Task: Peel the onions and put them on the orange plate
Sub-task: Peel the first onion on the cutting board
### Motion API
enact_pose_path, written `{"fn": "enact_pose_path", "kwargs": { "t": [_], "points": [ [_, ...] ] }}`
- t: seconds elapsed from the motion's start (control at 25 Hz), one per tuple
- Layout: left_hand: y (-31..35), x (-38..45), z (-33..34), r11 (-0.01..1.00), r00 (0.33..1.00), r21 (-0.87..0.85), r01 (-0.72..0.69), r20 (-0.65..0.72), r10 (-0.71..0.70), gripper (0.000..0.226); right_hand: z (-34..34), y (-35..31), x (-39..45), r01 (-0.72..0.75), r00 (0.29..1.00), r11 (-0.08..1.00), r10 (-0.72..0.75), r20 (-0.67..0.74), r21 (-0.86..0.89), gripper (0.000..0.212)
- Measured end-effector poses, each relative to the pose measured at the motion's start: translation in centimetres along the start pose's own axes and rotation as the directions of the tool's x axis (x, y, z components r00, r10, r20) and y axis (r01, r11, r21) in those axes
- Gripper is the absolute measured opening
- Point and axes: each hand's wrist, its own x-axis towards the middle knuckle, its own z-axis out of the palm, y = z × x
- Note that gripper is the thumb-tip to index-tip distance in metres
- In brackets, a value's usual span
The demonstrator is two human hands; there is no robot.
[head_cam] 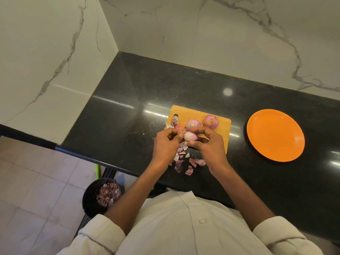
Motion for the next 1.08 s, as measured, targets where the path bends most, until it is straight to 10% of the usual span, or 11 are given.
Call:
{"fn": "enact_pose_path", "kwargs": {
  "t": [0.16,0.44,0.8,1.08],
  "points": [
    [0.5,0.2,1.1,0.998,0.999,0.056,-0.035,0.031,0.033,0.019,0.4,-0.4,-0.2,0.072,0.997,0.997,-0.072,-0.012,-0.018,0.037],
    [0.2,0.0,1.8,0.992,0.995,-0.125,-0.017,0.092,0.029,0.023,-0.1,-1.0,-0.1,-0.239,0.971,0.882,0.214,0.107,0.407,0.024],
    [1.1,0.0,0.5,0.849,0.907,0.32,-0.421,0.152,0.393,0.014,-1.2,-1.6,0.0,-0.054,0.999,0.998,0.054,-0.006,0.018,0.027],
    [1.9,0.1,0.8,0.881,0.935,0.313,-0.356,0.122,0.334,0.015,-1.2,-1.2,0.2,0.094,0.995,0.976,-0.09,0.033,-0.197,0.026]
  ]
}}
